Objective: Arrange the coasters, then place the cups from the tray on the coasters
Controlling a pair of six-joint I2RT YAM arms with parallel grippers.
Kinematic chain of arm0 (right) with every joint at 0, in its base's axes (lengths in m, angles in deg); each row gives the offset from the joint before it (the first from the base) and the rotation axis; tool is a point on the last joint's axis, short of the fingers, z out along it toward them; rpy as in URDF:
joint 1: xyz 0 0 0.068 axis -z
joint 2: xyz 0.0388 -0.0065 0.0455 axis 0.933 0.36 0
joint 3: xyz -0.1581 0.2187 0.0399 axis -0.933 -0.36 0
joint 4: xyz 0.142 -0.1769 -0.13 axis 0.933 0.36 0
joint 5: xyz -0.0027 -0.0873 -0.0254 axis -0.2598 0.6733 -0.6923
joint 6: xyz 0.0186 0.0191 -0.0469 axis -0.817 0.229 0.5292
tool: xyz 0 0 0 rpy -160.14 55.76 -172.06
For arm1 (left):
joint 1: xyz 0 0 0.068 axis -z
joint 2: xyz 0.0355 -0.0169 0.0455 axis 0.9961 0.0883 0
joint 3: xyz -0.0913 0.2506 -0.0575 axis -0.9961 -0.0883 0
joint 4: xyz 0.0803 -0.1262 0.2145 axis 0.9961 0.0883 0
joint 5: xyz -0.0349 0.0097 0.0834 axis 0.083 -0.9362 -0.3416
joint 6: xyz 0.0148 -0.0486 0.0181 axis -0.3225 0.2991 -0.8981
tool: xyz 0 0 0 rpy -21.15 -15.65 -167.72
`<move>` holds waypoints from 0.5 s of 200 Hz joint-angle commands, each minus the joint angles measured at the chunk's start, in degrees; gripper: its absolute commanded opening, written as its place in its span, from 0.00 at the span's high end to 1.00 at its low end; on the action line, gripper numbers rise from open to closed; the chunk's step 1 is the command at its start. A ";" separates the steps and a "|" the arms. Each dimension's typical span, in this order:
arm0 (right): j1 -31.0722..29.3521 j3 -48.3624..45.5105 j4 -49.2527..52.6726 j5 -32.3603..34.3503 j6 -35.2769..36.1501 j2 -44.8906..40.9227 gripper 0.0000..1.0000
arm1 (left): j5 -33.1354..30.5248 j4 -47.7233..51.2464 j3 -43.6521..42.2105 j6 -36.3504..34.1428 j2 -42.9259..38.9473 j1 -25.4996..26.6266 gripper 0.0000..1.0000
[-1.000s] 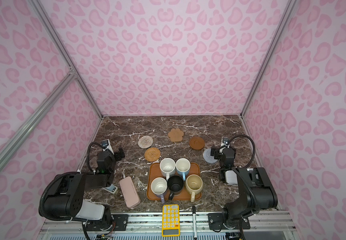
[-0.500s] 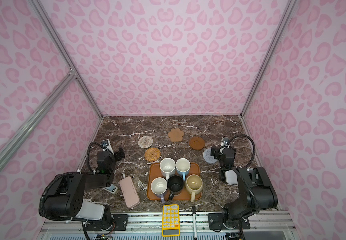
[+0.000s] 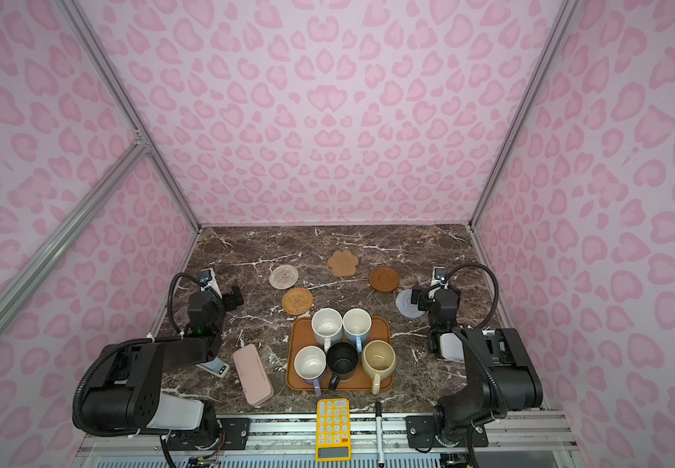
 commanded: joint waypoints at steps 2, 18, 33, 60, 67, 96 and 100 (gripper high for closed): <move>0.01 0.27 3.59 0.29 -0.48 -4.05 0.00 | 0.56 8.09 2.65 -0.98 -4.03 0.01 0.00; 0.01 1.94 10.91 0.27 -1.39 -8.95 0.00 | 0.28 11.12 2.62 0.19 -8.85 0.01 0.01; 0.00 5.01 20.44 0.43 -4.82 -13.69 0.00 | 2.13 18.08 5.04 2.76 -13.57 0.06 0.01; 0.21 14.90 46.07 11.84 -26.08 -17.86 0.01 | 3.14 25.07 8.04 15.49 -20.74 -0.07 0.03; 0.87 16.60 48.98 9.18 -28.37 -17.63 0.03 | 4.39 26.23 8.69 18.51 -22.24 -0.08 0.03; 0.69 21.13 51.25 -3.78 -25.63 -16.17 0.02 | 8.00 30.12 10.61 23.20 -25.90 -0.12 0.03; 0.38 21.64 51.41 -4.55 -25.23 -16.26 0.02 | 7.44 30.90 10.98 24.03 -26.34 -0.15 0.03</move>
